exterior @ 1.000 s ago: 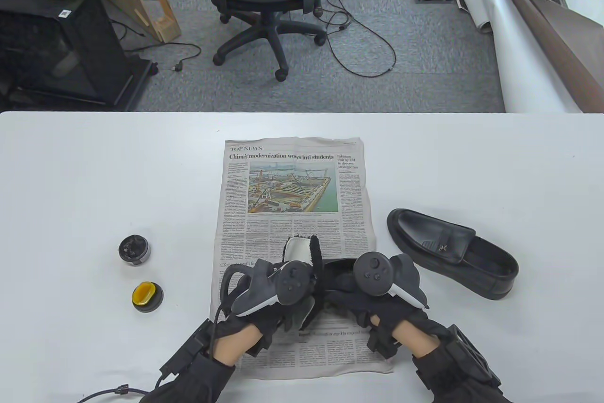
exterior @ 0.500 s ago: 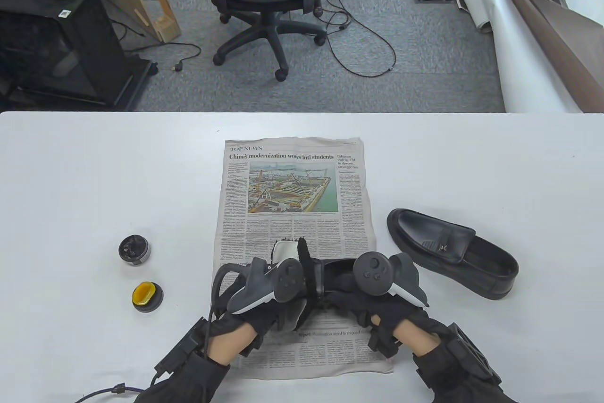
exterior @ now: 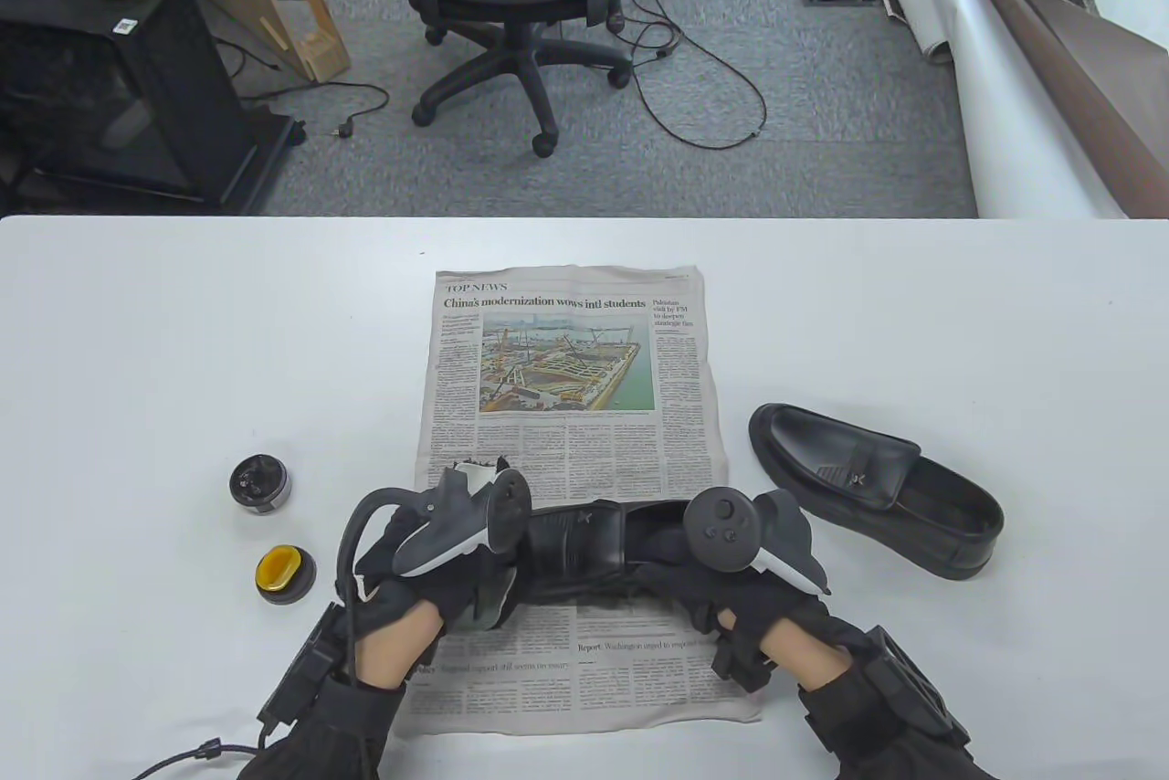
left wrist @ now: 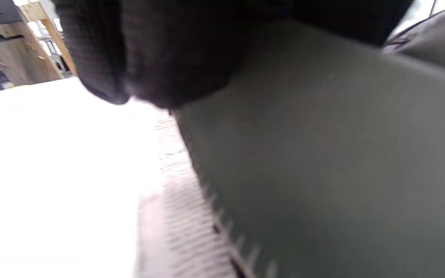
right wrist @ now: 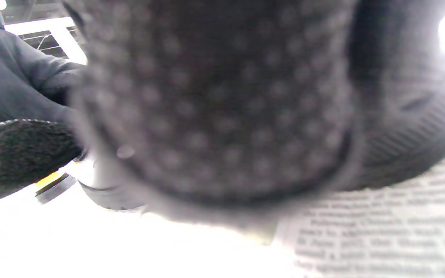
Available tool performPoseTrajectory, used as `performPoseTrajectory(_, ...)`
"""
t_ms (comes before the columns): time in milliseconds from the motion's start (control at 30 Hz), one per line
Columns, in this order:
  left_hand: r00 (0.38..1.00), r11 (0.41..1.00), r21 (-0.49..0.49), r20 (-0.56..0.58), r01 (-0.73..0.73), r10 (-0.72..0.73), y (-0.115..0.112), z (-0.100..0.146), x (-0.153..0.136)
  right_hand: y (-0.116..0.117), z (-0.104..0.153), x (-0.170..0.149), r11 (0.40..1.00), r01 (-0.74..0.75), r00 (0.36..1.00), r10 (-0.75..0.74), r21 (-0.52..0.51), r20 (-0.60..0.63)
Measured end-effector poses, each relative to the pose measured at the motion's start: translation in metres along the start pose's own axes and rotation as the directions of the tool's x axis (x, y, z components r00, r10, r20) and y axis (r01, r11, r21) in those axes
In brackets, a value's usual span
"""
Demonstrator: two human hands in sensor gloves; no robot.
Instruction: Dip and apply built-in sponge shoe polish on shoes
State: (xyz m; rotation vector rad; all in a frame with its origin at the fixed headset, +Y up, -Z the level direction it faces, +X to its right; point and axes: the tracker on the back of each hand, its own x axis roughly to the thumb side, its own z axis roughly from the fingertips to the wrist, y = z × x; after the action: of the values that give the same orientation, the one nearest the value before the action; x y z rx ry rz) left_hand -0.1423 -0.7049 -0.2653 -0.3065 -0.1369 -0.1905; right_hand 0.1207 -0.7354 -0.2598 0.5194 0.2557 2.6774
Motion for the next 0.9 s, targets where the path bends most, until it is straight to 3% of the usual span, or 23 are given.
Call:
performPoseTrajectory(100,0.999,0.999,0.043,-0.037,0.028,-0.026,0.002,0.0,-0.008,0.0,0.0,0.0,1.0,-0.001,1.0,0.001,-0.001,0.004)
performPoseTrajectory(167,0.999,0.996,0.082,0.031,-0.041,0.038,0.006,0.002,-0.004,0.0,0.0,0.0,1.0,-0.001,1.0,0.001,-0.001,0.005)
performPoseTrajectory(267,0.962,0.954,0.164,0.152,-0.25,0.226,0.015,0.004,0.014,0.0,-0.001,0.0,1.0,0.0,1.0,0.0,0.001,0.008)
performPoseTrajectory(400,0.941,0.932,0.195,0.215,-0.305,0.262,0.022,-0.003,0.047,0.0,0.0,-0.001,1.0,0.003,1.0,-0.003,-0.003,0.007)
performPoseTrajectory(633,0.952,0.959,0.124,0.209,-0.254,0.225,0.021,-0.024,0.067,0.0,-0.001,-0.001,1.0,-0.002,1.0,0.002,0.002,0.011)
performPoseTrajectory(900,0.991,0.989,0.127,0.123,-0.072,0.056,0.017,-0.019,0.052,0.001,0.0,0.0,1.0,-0.009,1.0,0.009,-0.002,0.009)
